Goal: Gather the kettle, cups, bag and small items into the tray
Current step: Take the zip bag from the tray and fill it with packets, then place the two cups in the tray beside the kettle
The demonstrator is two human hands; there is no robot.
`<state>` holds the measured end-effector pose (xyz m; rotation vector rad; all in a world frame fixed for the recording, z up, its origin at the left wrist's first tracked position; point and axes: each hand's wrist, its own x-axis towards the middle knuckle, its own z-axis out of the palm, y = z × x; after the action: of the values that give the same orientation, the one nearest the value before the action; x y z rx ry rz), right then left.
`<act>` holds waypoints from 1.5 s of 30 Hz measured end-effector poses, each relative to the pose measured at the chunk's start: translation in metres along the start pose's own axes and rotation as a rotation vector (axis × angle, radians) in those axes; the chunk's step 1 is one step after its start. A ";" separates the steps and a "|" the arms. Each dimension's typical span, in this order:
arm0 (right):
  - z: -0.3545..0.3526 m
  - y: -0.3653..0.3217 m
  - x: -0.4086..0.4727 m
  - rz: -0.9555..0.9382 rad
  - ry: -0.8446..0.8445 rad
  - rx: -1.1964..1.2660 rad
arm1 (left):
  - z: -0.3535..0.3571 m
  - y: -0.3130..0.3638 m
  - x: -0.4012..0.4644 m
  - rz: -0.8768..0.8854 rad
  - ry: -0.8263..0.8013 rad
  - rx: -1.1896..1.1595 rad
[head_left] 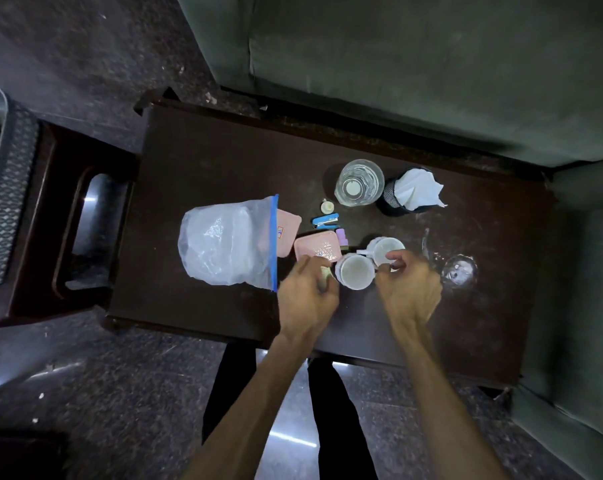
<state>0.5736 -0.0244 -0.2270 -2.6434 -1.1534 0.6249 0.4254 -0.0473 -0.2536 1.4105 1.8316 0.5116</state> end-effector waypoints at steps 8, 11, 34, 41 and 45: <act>0.004 0.027 0.023 -0.144 -0.325 -0.329 | 0.042 0.020 0.008 0.190 -0.398 0.532; 0.006 0.040 0.027 -0.194 -0.329 -0.322 | 0.044 0.022 0.010 0.229 -0.439 0.645; -0.028 -0.121 0.012 -0.685 -0.256 -0.112 | -0.092 0.007 0.045 0.384 0.301 0.218; 0.027 -0.258 -0.050 -0.901 -0.310 -0.080 | -0.213 -0.058 0.067 0.302 0.615 0.255; 0.061 -0.332 -0.106 -1.045 -0.359 -0.034 | -0.284 -0.105 0.060 0.220 0.781 0.290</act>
<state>0.2647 0.1233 -0.1388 -1.5662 -2.3383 0.8189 0.1352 0.0138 -0.1662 1.7748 2.4395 1.0553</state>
